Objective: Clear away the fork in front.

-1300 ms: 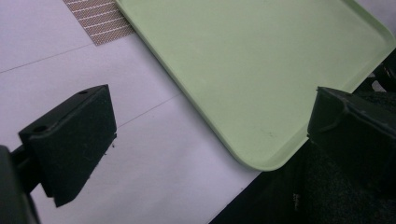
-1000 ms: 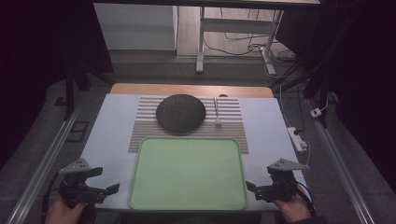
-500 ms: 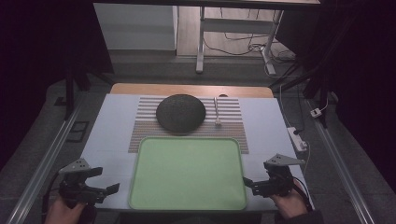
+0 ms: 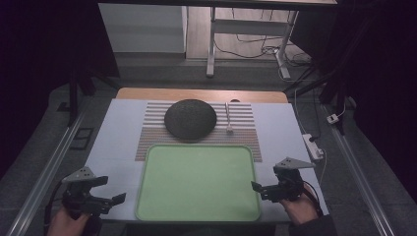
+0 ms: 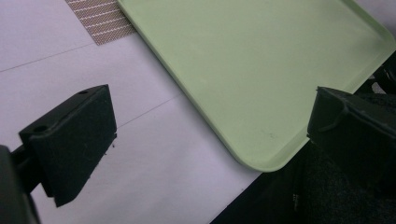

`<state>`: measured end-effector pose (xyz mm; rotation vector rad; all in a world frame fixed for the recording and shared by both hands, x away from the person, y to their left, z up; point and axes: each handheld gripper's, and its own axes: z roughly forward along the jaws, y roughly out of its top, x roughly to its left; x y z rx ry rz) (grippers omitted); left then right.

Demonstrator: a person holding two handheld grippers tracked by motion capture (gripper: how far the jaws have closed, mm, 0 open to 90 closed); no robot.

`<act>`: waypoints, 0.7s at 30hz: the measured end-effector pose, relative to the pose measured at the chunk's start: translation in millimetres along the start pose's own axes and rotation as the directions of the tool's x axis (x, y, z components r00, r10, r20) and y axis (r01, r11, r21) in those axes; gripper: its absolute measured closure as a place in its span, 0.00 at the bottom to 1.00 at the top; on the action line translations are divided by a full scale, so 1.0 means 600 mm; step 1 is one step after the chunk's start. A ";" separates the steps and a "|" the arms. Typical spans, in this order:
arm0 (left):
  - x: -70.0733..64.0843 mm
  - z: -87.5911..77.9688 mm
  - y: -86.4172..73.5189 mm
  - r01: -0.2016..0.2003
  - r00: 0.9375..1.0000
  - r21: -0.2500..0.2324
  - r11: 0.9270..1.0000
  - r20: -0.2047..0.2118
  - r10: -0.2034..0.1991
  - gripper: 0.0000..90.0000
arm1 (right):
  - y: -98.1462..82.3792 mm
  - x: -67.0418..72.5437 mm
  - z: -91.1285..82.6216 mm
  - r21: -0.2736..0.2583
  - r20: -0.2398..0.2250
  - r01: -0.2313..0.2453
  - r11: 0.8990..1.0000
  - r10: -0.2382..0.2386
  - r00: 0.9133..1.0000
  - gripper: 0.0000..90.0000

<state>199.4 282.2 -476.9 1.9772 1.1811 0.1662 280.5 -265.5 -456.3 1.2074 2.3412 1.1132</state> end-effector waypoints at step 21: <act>0.000 0.000 0.000 -0.001 1.000 0.002 1.000 -0.001 0.001 0.02 | 0.042 -0.007 0.053 0.009 -0.008 0.023 1.000 -0.023 1.000 0.00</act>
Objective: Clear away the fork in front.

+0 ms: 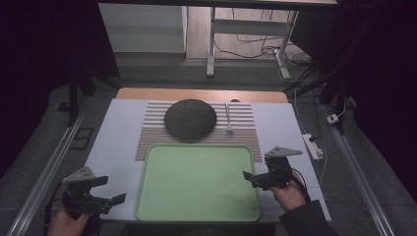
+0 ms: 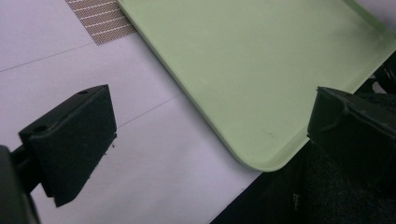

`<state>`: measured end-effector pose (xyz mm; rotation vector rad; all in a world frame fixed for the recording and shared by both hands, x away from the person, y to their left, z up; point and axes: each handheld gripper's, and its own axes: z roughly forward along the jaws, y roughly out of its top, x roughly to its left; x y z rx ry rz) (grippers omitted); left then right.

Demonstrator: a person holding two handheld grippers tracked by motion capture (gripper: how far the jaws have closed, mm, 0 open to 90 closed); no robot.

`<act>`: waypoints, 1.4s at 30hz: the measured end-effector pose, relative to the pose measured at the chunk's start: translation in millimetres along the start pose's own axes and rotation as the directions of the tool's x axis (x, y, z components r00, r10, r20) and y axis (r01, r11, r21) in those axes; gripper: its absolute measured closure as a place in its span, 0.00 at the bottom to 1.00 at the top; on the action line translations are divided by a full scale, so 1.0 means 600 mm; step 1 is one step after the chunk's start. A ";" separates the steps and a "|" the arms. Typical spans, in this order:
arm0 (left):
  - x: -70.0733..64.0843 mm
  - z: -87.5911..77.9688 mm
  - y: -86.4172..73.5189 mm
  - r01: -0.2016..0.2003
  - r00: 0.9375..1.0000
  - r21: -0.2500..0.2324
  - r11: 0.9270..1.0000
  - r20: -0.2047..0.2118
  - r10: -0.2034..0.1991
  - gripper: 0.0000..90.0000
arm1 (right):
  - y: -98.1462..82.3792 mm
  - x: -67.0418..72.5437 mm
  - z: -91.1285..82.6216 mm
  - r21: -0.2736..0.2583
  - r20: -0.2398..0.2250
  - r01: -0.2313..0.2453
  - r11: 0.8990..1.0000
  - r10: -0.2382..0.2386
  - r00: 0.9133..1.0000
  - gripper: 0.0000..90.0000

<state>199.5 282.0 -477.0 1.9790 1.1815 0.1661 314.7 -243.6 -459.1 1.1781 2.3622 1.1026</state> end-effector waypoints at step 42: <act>0.001 0.000 0.000 -0.002 1.000 0.002 1.000 0.003 0.002 0.02 | 0.096 -0.059 0.138 0.126 0.148 0.091 0.988 -0.110 0.983 0.00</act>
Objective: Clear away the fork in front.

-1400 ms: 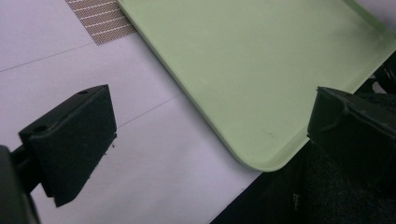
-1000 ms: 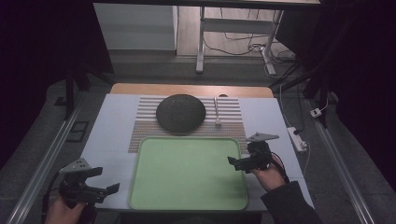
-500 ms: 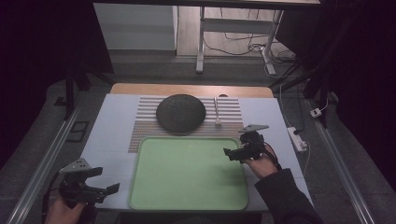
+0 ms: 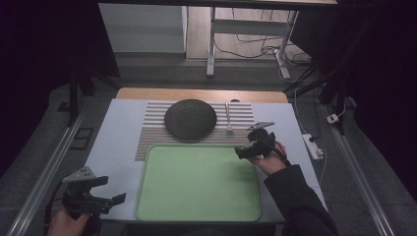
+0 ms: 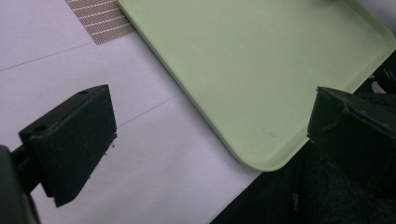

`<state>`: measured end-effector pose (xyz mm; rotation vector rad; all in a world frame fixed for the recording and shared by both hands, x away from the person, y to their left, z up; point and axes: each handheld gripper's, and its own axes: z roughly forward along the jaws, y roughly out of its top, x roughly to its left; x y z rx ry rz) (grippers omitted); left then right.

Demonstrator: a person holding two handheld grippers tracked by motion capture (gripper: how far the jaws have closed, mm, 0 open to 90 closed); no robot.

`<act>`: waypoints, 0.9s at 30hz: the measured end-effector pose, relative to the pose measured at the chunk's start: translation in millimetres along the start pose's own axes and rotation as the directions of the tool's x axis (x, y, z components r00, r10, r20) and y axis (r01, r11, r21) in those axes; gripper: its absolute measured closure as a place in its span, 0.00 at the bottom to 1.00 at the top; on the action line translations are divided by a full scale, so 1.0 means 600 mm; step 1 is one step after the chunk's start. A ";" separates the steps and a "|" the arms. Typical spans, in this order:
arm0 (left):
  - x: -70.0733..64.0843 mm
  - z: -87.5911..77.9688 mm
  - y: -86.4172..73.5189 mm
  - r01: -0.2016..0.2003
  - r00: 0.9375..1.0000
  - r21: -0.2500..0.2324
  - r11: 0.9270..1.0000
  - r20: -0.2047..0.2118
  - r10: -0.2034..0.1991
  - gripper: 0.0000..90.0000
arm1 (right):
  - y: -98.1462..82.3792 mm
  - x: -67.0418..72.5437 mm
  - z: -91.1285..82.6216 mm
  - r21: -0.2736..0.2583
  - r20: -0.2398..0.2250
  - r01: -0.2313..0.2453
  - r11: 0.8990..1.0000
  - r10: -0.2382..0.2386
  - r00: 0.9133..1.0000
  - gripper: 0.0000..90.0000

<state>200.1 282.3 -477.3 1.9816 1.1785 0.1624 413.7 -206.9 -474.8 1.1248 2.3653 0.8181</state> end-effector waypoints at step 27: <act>0.001 0.000 0.000 0.002 1.000 0.000 1.000 0.004 -0.002 0.02 | 0.061 0.010 0.111 0.094 0.171 0.299 0.950 -0.311 0.935 0.07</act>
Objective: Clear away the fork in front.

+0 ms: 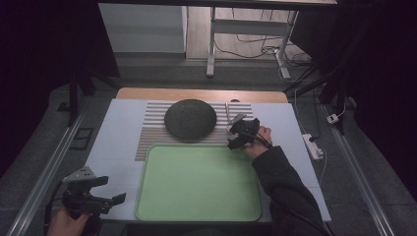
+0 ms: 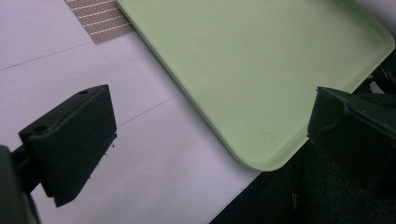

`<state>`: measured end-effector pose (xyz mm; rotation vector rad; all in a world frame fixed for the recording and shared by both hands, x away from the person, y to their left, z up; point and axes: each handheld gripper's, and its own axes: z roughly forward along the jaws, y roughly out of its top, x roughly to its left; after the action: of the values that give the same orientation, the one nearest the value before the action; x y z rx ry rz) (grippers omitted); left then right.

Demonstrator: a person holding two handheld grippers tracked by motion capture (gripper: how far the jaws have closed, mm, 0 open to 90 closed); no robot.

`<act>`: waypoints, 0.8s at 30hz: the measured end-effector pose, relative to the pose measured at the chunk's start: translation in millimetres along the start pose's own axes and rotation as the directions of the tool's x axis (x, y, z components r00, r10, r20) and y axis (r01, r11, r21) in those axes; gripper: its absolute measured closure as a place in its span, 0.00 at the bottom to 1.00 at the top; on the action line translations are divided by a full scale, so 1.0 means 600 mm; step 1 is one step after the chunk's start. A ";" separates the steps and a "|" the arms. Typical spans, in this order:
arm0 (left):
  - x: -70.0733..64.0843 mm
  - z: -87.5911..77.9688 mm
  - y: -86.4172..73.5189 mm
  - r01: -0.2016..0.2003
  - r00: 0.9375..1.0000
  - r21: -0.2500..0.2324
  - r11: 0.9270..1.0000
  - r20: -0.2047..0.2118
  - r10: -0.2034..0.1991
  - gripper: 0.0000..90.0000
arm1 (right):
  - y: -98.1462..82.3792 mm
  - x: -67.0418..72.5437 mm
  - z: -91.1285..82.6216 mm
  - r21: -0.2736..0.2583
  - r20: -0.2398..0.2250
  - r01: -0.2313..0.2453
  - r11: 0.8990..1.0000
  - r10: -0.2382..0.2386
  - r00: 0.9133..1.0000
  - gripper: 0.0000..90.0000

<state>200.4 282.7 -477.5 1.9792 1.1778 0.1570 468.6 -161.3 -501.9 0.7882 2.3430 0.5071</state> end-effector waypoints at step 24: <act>-0.001 0.000 0.000 -0.002 1.000 0.004 1.000 0.001 0.002 0.02 | 0.025 0.029 0.031 0.030 -0.003 0.263 0.964 -0.263 0.965 0.83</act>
<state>200.5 282.2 -477.5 1.9840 1.1766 0.1551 475.8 -135.8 -515.3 0.4775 2.4120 0.3568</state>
